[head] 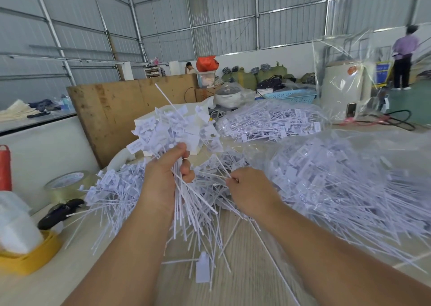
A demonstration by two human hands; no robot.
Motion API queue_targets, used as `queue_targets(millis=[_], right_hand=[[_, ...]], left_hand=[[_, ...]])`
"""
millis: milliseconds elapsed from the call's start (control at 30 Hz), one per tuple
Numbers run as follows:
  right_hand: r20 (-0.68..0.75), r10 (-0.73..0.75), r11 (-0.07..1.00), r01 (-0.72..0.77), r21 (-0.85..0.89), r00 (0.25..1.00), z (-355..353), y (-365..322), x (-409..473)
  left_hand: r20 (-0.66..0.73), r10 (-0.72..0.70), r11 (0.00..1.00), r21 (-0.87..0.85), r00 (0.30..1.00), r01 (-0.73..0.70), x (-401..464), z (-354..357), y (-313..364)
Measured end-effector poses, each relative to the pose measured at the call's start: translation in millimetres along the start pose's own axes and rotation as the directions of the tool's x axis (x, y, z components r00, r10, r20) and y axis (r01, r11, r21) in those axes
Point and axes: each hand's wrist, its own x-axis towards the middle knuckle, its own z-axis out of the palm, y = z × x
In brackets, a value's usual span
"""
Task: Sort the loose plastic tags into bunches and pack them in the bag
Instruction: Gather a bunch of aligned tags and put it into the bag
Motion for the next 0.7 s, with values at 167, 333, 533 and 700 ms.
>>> queue_targets(millis=[167, 333, 533, 700], right_hand=[[0.019, 0.029, 0.995, -0.027, -0.099, 0.999, -0.1, -0.6, -0.6], [0.025, 0.035, 0.994, -0.032, -0.106, 0.999, 1.8, -0.3, 0.2], [0.003, 0.045, 0.999, -0.045, -0.01, 0.999, 1.1, 2.3, 0.3], [0.022, 0.066, 0.997, -0.065, -0.045, 0.998, 2.0, 2.3, 0.3]], left_hand=[[0.006, -0.011, 0.998, -0.055, 1.0, 0.011, 0.9, -0.7, 4.0], [0.036, -0.119, 0.99, -0.069, 0.992, 0.121, 0.5, 0.7, 0.8], [0.044, -0.089, 0.992, -0.082, 0.995, 0.093, -0.4, 2.1, 0.2], [0.027, -0.019, 0.989, -0.146, 0.999, 0.023, 0.2, 0.1, 6.1]])
